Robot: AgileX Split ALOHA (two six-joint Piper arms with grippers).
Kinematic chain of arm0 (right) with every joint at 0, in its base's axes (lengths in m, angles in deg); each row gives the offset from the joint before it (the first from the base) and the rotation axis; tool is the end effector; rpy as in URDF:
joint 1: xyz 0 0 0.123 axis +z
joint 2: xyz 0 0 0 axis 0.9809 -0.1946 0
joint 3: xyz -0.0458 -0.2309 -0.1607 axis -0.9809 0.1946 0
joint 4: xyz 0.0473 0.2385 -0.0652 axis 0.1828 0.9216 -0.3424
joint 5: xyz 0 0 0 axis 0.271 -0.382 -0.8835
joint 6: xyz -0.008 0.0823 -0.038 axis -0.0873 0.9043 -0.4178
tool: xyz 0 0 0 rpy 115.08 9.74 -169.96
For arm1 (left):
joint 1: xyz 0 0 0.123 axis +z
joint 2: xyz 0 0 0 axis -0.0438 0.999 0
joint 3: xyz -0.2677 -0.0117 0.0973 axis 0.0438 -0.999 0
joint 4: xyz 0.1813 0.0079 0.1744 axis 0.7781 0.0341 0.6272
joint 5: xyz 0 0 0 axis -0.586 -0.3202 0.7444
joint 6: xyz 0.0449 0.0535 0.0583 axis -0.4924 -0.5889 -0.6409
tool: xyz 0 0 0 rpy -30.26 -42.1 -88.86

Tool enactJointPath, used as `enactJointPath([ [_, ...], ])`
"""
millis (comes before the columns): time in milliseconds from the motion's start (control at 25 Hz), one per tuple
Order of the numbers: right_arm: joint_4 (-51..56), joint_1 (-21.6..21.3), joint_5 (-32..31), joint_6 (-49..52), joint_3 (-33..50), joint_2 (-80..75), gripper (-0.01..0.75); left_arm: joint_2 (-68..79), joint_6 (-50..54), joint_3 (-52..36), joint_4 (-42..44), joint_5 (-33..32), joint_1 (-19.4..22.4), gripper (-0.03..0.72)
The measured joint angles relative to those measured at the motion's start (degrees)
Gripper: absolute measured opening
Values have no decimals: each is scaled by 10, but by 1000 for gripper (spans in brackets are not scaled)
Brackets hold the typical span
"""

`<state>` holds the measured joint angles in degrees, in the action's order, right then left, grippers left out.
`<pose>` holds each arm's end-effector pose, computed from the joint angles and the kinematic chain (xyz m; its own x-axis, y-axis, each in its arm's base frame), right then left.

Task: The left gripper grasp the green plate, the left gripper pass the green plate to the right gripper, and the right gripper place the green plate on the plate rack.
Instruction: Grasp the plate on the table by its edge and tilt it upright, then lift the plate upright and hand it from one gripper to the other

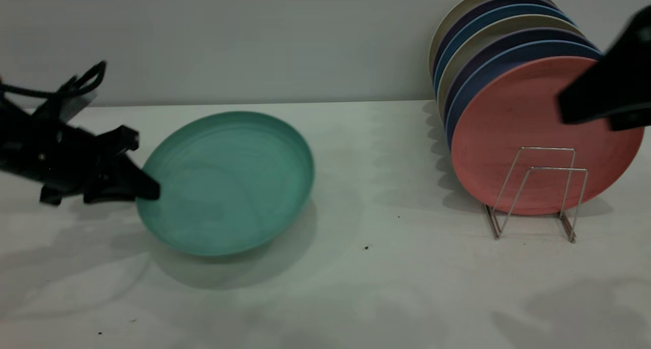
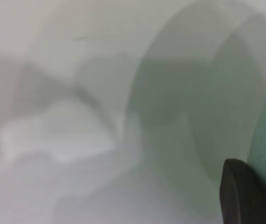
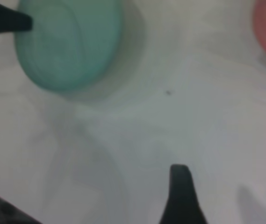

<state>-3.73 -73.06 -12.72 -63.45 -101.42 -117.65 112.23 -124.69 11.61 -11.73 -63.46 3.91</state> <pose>0.2308 0.0636 0.2142 -0.7651 -0.0332 -0.6431 -0.3434 0.8658 0.3639 0.3666 -0.0004 0.0505 -0.9020 -0.1950 -0.3852 0.0001 0.8920 -0.4520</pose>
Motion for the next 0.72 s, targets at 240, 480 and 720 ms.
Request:
enactJointPath([
  [240,249,0,-24,-226,-1,-123,565,-26,9,0,37,-6,-67,14],
  [480,346,0,-82,-331,-2,-217,565,-39,26,0,39,-19,-128,14],
  [720,351,0,-84,-354,-7,-265,565,-45,43,0,33,-36,-168,14],
])
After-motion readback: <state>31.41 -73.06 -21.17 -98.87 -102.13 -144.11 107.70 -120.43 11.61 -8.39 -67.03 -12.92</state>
